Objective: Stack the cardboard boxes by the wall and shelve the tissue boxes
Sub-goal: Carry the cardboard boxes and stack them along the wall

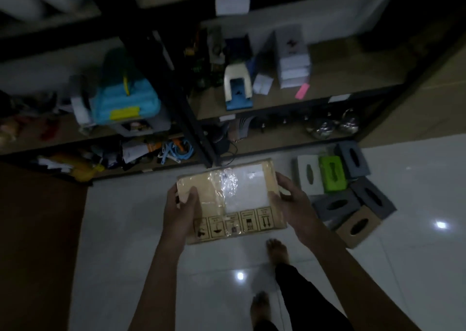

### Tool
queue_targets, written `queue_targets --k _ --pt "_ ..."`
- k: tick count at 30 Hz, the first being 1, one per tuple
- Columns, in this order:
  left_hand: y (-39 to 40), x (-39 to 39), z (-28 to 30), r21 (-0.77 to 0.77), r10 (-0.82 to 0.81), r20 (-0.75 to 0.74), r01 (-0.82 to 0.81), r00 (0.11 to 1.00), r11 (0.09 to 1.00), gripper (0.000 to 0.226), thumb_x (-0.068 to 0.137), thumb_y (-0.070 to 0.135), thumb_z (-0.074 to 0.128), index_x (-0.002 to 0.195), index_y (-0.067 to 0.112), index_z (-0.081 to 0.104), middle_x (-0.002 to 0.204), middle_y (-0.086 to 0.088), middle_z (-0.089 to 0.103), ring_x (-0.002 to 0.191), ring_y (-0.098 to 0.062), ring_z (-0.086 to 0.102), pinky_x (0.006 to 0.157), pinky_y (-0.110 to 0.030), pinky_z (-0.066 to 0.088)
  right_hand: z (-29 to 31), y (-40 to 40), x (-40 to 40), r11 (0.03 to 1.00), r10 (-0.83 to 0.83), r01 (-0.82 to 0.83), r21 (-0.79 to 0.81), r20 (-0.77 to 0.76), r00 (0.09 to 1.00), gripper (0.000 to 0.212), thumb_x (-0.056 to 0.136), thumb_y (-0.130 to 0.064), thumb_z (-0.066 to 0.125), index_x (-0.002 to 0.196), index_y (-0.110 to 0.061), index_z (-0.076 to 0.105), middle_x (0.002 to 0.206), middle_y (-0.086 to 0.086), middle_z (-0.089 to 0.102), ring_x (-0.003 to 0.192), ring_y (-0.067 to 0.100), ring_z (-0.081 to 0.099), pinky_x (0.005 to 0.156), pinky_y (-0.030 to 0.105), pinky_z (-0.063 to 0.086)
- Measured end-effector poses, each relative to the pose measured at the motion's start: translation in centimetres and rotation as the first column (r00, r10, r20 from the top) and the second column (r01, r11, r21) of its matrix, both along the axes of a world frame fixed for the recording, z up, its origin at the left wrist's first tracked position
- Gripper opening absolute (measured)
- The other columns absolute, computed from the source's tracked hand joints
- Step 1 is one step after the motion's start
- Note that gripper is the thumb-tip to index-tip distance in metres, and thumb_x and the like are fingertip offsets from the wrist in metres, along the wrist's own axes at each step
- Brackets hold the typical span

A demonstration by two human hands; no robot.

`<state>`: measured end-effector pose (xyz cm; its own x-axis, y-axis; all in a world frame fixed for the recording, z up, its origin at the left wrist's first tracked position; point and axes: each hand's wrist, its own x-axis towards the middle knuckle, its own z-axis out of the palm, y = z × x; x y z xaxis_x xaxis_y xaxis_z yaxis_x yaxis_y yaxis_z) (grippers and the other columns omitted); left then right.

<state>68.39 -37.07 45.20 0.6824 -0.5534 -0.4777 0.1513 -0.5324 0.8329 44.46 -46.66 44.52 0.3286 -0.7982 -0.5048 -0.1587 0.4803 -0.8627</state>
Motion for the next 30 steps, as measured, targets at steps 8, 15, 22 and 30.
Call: queue_targets --k 8,15,22,30 --pt "1.1 -11.1 9.5 -0.101 -0.236 -0.034 0.231 0.971 0.968 0.062 0.075 0.039 0.087 0.13 0.027 0.061 0.117 0.002 0.073 0.099 -0.017 0.072 0.084 -0.042 0.061 10.2 6.6 -12.8 0.95 -0.256 0.259 -0.173 0.04 0.966 0.039 0.092 -0.034 0.07 0.124 -0.052 0.061 0.129 -0.001 0.064 0.11 0.016 0.068 0.086 0.047 0.06" --pt "-0.8 -24.5 14.3 -0.217 -0.511 -0.054 0.489 0.858 0.845 0.056 0.078 0.007 0.085 0.122 0.028 0.056 0.115 0.003 0.071 0.099 -0.022 0.071 0.088 -0.047 0.059 15.5 8.7 -27.2 0.839 -0.473 0.473 -0.268 0.07 0.878 0.039 0.098 -0.026 0.062 0.134 -0.042 0.06 0.128 -0.012 0.059 0.111 0.009 0.063 0.077 0.024 0.058" --pt "-4.7 -40.7 19.6 -0.346 -0.749 -0.023 0.697 0.663 0.628 0.083 0.065 0.019 0.09 0.138 0.043 0.056 0.125 0.006 0.072 0.113 -0.021 0.069 0.094 -0.05 0.057 22.2 10.6 -45.8 0.803 -0.474 0.548 -0.236 0.306 0.826 0.052 0.087 -0.032 0.072 0.137 -0.029 0.06 0.123 0.0 0.071 0.112 0.019 0.069 0.089 0.037 0.057" --pt "-5.9 -60.4 23.4 -0.371 -0.878 0.032 0.821 0.478 0.434 0.117 0.037 0.045 0.104 0.142 0.037 0.054 0.133 0.007 0.067 0.126 -0.02 0.06 0.101 -0.051 0.053 26.8 11.6 -66.9 0.746 -0.41 0.464 -0.477 0.219 0.885 0.073 0.081 -0.005 0.077 0.145 -0.029 0.05 0.135 0.002 0.064 0.125 0.024 0.061 0.095 0.048 0.056"
